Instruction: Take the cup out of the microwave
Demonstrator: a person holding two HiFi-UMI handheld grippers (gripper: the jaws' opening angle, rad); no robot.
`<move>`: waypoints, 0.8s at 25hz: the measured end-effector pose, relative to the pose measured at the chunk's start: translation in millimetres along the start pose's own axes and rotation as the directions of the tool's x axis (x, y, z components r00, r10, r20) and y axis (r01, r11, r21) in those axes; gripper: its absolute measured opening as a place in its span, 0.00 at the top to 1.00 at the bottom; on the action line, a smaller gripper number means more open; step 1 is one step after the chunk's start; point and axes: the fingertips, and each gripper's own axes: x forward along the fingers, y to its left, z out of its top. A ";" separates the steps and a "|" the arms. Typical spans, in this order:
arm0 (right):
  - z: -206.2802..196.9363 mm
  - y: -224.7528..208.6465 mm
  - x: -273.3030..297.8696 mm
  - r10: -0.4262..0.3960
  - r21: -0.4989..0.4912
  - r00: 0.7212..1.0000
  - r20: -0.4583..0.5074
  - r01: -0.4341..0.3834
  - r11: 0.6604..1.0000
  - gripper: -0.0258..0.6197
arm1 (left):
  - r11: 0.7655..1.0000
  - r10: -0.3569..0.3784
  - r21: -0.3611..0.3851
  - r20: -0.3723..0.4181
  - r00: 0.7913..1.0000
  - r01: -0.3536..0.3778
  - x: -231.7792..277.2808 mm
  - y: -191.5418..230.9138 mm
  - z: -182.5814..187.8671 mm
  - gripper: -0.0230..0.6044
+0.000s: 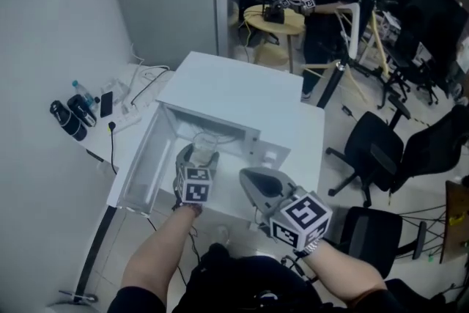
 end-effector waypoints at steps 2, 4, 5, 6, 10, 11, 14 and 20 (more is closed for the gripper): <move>-1.5 5.0 -8.4 0.010 0.002 1.000 0.006 -0.010 1.000 0.94 | 1.000 0.011 -0.008 0.013 1.000 -0.011 -14.0 -3.4 2.0 0.46; -2.3 9.6 -16.3 0.019 0.002 1.000 0.008 -0.019 1.000 0.94 | 0.999 0.019 -0.028 0.023 1.000 -0.018 -29.2 -7.9 4.4 0.46; -2.4 11.7 -20.1 0.022 0.002 1.000 0.009 -0.022 1.000 0.94 | 0.999 0.023 -0.035 0.028 0.999 -0.022 -36.9 -10.0 6.0 0.46; -2.6 13.5 -23.7 0.024 0.002 1.000 0.011 -0.024 1.000 0.94 | 0.999 0.026 -0.039 0.035 0.999 -0.025 -44.4 -12.0 7.8 0.46; -2.5 21.1 -36.5 0.030 0.000 0.999 0.017 -0.030 1.000 0.94 | 0.998 0.035 -0.046 0.069 0.997 -0.032 -72.3 -21.0 17.1 0.46; -2.2 22.8 -38.7 0.029 -0.001 0.999 0.019 -0.029 1.000 0.94 | 0.998 0.034 -0.045 0.078 0.996 -0.031 -78.7 -23.2 20.1 0.46; -2.2 28.1 -44.4 0.023 0.002 0.999 0.022 -0.023 1.000 0.94 | 0.999 0.024 -0.041 0.101 0.995 -0.020 -96.3 -30.5 26.7 0.46; -1.3 42.9 -49.1 0.007 0.002 0.999 0.033 -0.007 1.000 0.94 | 0.999 -0.001 -0.033 0.140 0.990 0.006 -128.4 -37.4 35.8 0.46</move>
